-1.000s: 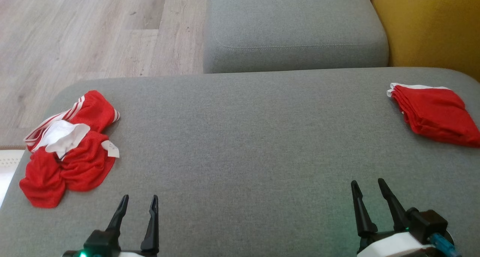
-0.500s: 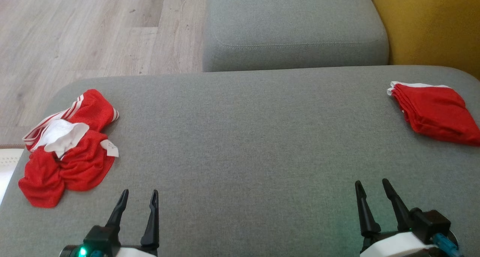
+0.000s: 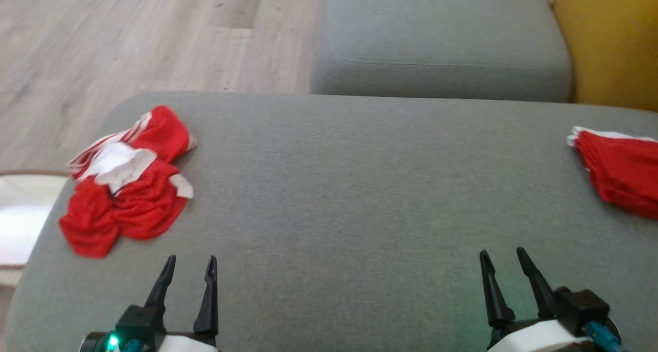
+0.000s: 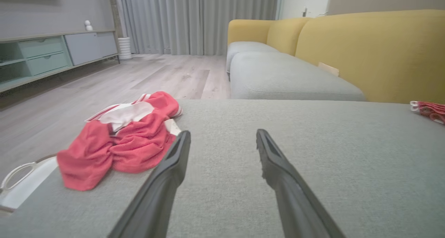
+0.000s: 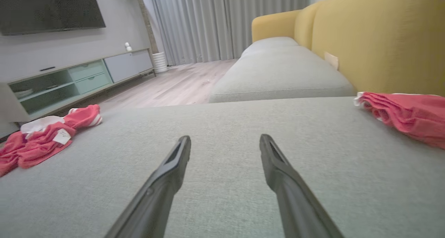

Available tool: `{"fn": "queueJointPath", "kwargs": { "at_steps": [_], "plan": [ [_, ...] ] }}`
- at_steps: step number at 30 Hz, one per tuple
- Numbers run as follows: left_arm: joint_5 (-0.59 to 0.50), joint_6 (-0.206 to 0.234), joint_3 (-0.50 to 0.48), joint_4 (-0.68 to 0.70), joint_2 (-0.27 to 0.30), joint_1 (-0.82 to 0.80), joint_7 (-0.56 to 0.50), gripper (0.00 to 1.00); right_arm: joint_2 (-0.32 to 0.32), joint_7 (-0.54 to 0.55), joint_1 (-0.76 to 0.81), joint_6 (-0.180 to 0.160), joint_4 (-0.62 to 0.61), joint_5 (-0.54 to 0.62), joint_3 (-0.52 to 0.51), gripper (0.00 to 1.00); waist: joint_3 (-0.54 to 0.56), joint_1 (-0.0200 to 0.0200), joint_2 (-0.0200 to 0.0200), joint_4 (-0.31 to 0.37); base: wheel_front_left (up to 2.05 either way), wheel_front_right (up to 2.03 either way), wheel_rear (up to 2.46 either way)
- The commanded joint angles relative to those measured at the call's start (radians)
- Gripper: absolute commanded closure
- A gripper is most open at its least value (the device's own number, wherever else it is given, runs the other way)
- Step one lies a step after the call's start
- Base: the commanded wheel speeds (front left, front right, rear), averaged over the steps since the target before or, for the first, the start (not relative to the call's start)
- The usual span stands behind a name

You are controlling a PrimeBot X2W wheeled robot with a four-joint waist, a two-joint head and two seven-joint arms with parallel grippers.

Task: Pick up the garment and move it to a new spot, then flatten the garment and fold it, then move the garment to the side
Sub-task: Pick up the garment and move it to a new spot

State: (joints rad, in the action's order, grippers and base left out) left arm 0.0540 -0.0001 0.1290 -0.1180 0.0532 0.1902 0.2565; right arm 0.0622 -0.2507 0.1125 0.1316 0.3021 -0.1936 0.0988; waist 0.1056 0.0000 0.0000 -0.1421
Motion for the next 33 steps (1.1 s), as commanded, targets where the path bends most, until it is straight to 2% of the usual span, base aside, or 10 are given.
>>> {"fn": "queueJointPath", "kwargs": {
  "at_steps": [1,9,17,26,33],
  "plan": [
    [-0.012,0.000,-0.038,0.032,-0.003,-0.057,0.005,0.00,-0.001,-0.011,-0.033,-0.001,-0.028,-0.004,0.028,0.00,-0.005,0.0000,0.0000,-0.053,0.00,0.00,0.00],
    [-0.023,0.004,-0.068,0.036,-0.001,-0.047,0.005,0.00,-0.009,-0.011,-0.047,-0.001,-0.023,-0.010,0.047,0.00,-0.016,0.0000,0.0000,-0.161,0.00,0.00,0.00],
    [-0.027,0.004,-0.096,0.045,0.002,-0.041,0.005,0.00,-0.011,-0.011,-0.049,-0.001,-0.011,-0.028,0.050,0.00,-0.024,0.0000,0.0000,-0.238,0.00,0.00,0.00],
    [-0.031,-0.004,-0.114,0.047,0.009,-0.031,0.005,0.00,-0.012,-0.011,-0.051,-0.001,-0.006,-0.028,0.043,0.00,-0.035,0.0000,0.0000,-0.265,0.00,0.00,0.00],
    [-0.022,-0.015,-0.145,0.093,0.026,-0.105,0.005,0.00,0.005,-0.011,-0.065,-0.001,-0.013,-0.010,0.030,0.00,-0.112,0.0000,0.0000,-0.248,0.00,0.00,0.00]
  ]
}}
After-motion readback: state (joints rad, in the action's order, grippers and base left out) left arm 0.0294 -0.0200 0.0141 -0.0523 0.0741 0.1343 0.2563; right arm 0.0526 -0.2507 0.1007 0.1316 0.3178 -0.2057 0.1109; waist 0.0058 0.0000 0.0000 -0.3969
